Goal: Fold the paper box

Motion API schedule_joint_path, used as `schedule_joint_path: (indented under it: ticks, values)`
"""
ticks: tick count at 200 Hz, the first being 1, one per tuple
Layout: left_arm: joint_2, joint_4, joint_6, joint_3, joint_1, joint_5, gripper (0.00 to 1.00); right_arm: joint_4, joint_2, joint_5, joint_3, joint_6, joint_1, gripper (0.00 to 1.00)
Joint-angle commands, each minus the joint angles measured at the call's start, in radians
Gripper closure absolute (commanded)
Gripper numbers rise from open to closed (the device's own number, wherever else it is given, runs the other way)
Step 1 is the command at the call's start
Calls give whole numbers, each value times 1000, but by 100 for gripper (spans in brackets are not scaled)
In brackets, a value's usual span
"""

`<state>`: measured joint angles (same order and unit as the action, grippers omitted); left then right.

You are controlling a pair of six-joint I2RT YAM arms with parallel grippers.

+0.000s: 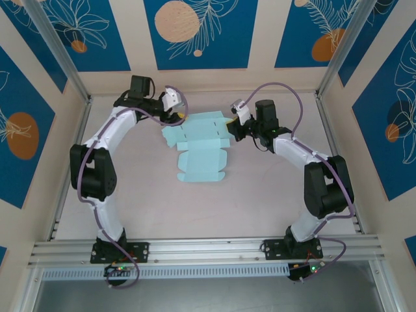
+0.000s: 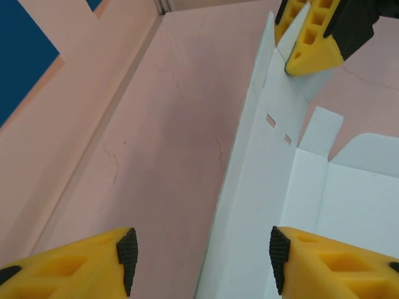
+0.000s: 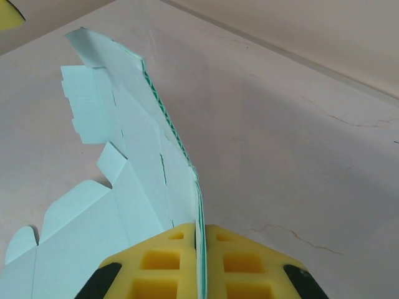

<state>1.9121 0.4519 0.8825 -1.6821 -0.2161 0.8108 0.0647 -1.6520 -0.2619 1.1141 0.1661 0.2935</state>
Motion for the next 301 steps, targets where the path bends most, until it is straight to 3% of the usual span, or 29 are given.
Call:
schedule_joint_path:
  ticks: [1, 27, 55, 96, 143, 179, 210, 247, 258, 269, 301]
  values:
    - [13, 88, 50, -35, 3, 51, 40, 26, 37, -13, -10, 16, 5, 98]
    - [28, 142, 90, -41, -5, 28, 41, 28, 35, -11, -7, 13, 7, 98]
    - [46, 152, 97, -40, -21, -10, 51, 21, 32, -11, 5, 11, 9, 98]
    - [46, -50, 23, 26, -52, -180, 57, 14, 31, -8, 13, 16, 19, 98]
    - [47, -26, 45, 19, -66, -164, 64, 9, 26, 4, 15, 16, 22, 98]
    - [32, -37, 61, 67, -88, -202, 85, 8, 13, 23, 28, 9, 21, 98]
    - [-27, -191, 49, 191, -115, -282, 100, -4, -9, 52, 42, -2, 21, 98]
    - [-85, -439, 37, 350, -169, -434, 100, -5, -32, 85, 44, -42, 20, 98]
    - [-96, -514, 41, 396, -189, -485, 100, -10, -35, 96, 44, -56, 18, 96]
    - [-105, -587, 65, 439, -212, -544, 100, -27, -40, 102, 48, -71, 17, 84]
    - [-105, -723, 172, 515, -273, -699, 100, -65, -18, 92, 33, -146, 2, 65]
